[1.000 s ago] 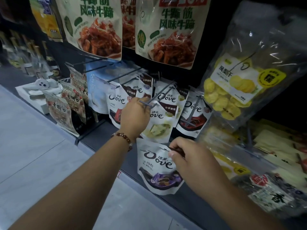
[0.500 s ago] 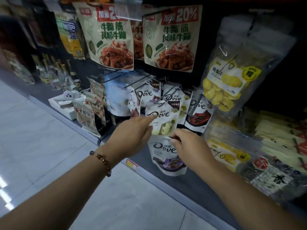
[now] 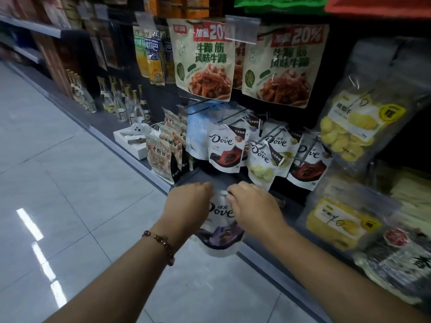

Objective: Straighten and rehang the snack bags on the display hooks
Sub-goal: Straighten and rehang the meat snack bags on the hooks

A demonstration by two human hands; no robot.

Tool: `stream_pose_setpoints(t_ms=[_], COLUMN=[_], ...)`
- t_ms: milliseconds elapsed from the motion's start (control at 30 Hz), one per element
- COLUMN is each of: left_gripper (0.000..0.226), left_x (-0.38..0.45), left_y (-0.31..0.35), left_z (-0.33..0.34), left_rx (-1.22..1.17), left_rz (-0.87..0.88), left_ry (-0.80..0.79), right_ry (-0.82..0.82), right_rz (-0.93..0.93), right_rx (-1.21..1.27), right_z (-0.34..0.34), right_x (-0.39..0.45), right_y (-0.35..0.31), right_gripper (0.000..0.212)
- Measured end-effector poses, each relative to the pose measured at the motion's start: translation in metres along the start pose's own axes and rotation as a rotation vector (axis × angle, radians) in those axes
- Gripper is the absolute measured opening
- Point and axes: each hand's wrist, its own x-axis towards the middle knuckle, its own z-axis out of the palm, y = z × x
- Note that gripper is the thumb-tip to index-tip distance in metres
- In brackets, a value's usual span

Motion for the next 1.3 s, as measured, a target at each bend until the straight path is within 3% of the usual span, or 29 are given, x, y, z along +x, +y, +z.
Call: stream_pose_setpoints(t_ms=[267, 600, 800, 900, 1067, 1300], left_gripper=[0.007, 0.011, 0.012, 0.012, 0.015, 0.021], left_x=[0.022, 0.066, 0.079, 0.082, 0.087, 0.084], left_y=[-0.039, -0.063, -0.069, -0.068, -0.067, -0.066], left_z=[-0.003, 0.018, 0.036, 0.043, 0.045, 0.04], left_rx=[-0.022, -0.115, -0.111, -0.126, -0.136, -0.184], left_rz=[-0.142, -0.253, -0.244, -0.23, -0.245, -0.263], left_ry=[0.038, 0.031, -0.007, -0.006, 0.029, 0.072], right_ry=[-0.077, -0.147, -0.17, -0.027, 0.142, 0.203], right_rz=[0.091, 0.432, 0.387, 0.364, 0.443, 0.425], right_rx=[-0.095, -0.277, -0.267, -0.228, -0.008, 0.031], right_z=[0.009, 0.029, 0.047, 0.057, 0.053, 0.044], right_x=[0.081, 0.19, 0.219, 0.224, 0.225, 0.207], right_y=[-0.016, 0.016, 0.04, 0.043, 0.046, 0.036], right_gripper=[0.053, 0.07, 0.078, 0.069, 0.025, 0.018])
